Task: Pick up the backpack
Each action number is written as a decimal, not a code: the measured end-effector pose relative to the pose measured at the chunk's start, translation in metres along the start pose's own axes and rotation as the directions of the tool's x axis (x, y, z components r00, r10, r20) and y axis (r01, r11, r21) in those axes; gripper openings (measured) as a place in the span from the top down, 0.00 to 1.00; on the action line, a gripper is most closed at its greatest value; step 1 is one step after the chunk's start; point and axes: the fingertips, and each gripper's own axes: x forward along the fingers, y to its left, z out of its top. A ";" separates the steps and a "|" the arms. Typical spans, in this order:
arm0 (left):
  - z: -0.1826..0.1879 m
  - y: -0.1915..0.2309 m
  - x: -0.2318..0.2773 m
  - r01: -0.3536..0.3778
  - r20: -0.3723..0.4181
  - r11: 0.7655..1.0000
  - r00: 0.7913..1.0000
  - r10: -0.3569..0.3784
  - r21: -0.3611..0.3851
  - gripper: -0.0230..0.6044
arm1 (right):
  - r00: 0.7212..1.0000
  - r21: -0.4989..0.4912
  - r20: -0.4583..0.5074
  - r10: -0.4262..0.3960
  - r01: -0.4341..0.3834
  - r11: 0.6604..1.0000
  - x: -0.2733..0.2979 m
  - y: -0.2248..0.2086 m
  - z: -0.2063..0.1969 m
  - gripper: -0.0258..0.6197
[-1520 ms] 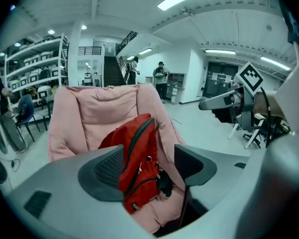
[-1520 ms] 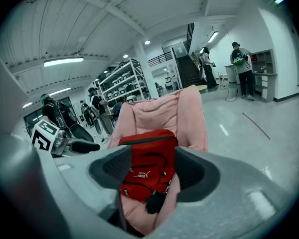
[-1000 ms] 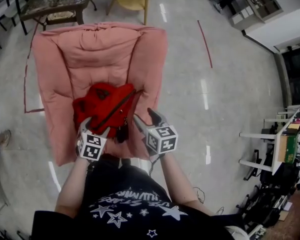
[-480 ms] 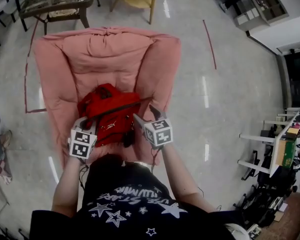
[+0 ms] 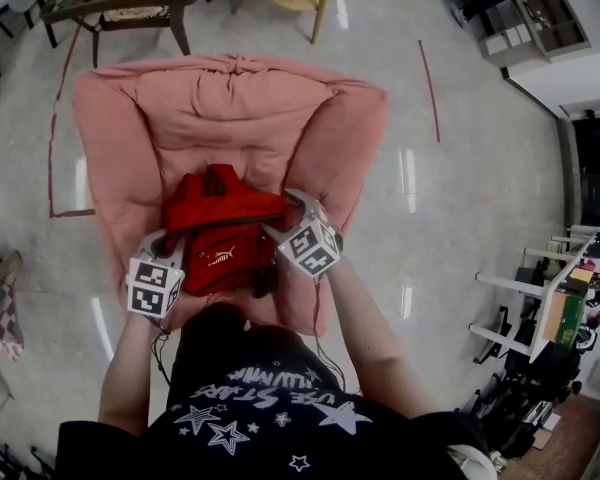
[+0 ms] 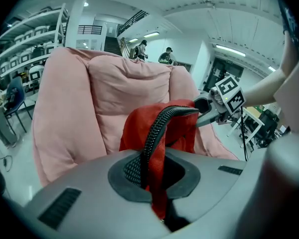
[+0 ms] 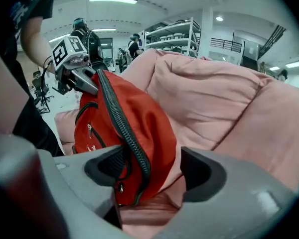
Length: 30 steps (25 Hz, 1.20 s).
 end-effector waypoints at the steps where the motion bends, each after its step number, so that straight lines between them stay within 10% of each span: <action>1: 0.001 0.001 0.001 -0.001 0.001 1.000 1.000 0.001 -0.006 0.94 | 1.000 0.014 -0.003 0.010 -0.010 1.000 0.005 -0.001 0.000 0.43; 5: 0.002 0.000 0.004 -0.010 0.008 0.999 1.000 0.010 -0.042 0.95 | 1.000 0.039 0.005 0.004 -0.004 0.999 0.021 0.000 0.006 0.49; 6: 0.003 0.000 0.005 -0.011 0.010 0.999 1.000 0.012 -0.047 0.95 | 1.000 0.041 -0.001 0.002 -0.002 0.999 0.024 0.002 0.007 0.71; 9: 0.002 0.001 0.002 -0.021 0.018 0.996 1.000 0.022 -0.090 0.95 | 1.000 0.065 -0.011 0.026 -0.026 0.998 0.023 0.016 0.009 0.93; 15: 0.008 -0.001 -0.020 -0.027 0.087 0.975 0.995 0.047 -0.222 0.95 | 0.995 0.356 0.099 0.031 -0.065 0.932 -0.006 0.027 0.025 0.94; 30: 0.018 -0.069 -0.108 0.062 0.292 0.922 0.955 0.058 -0.383 0.95 | 0.976 0.283 0.218 -0.010 -0.053 0.958 -0.117 0.084 0.049 0.95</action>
